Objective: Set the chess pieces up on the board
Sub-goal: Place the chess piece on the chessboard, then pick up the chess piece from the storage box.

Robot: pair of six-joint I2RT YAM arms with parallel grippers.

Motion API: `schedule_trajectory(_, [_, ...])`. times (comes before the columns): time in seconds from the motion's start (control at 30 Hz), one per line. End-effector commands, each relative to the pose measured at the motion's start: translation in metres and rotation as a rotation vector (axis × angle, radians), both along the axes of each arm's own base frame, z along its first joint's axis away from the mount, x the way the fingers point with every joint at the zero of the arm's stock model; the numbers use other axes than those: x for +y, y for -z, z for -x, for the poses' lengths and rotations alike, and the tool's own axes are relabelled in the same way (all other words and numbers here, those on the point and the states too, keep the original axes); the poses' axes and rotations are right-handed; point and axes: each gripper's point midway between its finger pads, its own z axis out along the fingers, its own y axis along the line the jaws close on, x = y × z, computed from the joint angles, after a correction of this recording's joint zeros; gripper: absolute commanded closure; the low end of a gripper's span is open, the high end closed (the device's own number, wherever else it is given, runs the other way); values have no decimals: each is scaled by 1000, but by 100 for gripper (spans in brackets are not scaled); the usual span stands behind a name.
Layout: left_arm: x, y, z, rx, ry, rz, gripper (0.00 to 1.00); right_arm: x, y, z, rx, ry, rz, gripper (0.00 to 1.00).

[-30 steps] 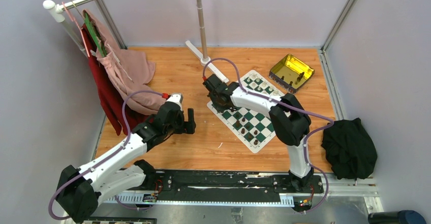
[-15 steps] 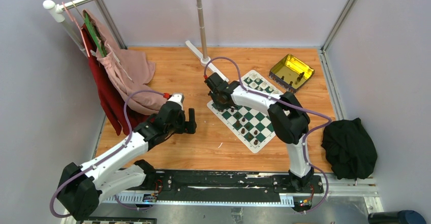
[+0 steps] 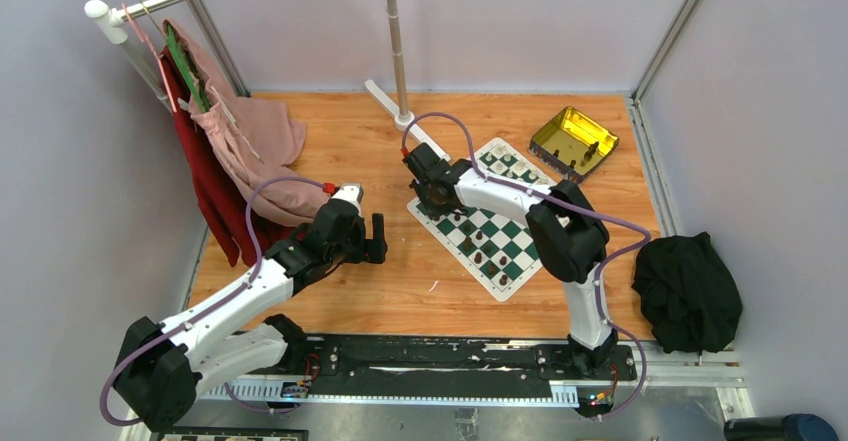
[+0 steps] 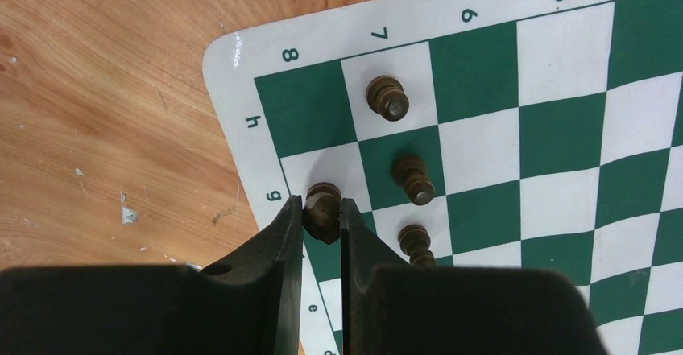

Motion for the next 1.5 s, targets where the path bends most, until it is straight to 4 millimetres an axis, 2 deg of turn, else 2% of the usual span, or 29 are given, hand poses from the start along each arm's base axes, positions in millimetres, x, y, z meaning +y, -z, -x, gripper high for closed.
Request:
schedule_trajectory(0.0, [-1,1,-3,-11,11,1,0,-1,5,-4,11,-2,3,84])
schedule_trajectory(0.37, [-1,1,-2,-12,14,5,0,-3,1,-3,7,1,1,67])
schedule_trajectory(0.6, [-1,1,-1,-11,13,7,0,-3,-2,-2,3,-1,-6,64])
schedule_trajectory(0.83, [-1,0,-1,-14,13,9,0,-2,-17,-3,-20,-6,-23,64])
schedule_trajectory(1.1, [-3,-3,-4,-30,11,20,0,-4,-53,-5,-64,-13,-38,64])
schedule_trajectory(1.27, [-6,-8,-8,-50,11,34,0,-9,-87,-6,-118,2,-56,61])
schedule_trajectory(1.37, [-9,-11,-11,-60,10,48,0,-26,-117,-14,-209,50,-28,58])
schedule_trajectory(1.47, [-13,-10,-13,-62,16,60,0,-55,-151,-30,-331,137,18,53])
